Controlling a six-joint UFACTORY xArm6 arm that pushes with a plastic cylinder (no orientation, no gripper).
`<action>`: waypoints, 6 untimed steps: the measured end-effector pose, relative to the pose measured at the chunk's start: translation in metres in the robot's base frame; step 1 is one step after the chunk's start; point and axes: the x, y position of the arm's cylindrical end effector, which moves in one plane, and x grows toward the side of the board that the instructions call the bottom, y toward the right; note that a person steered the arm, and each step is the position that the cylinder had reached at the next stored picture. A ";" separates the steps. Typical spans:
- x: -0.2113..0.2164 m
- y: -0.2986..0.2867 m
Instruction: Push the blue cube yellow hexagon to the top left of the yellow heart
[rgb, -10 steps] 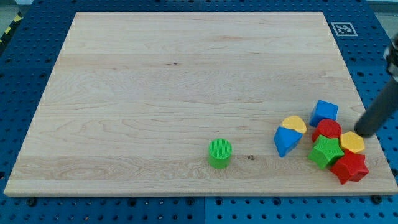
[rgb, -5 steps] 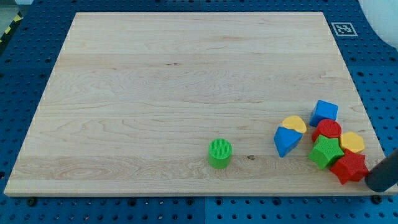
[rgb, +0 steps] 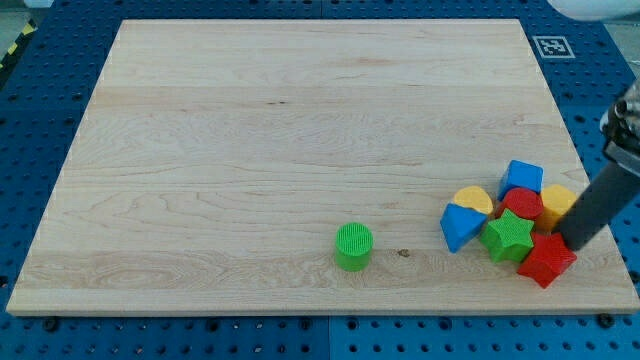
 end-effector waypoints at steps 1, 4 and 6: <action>-0.014 0.000; -0.004 0.054; -0.024 0.059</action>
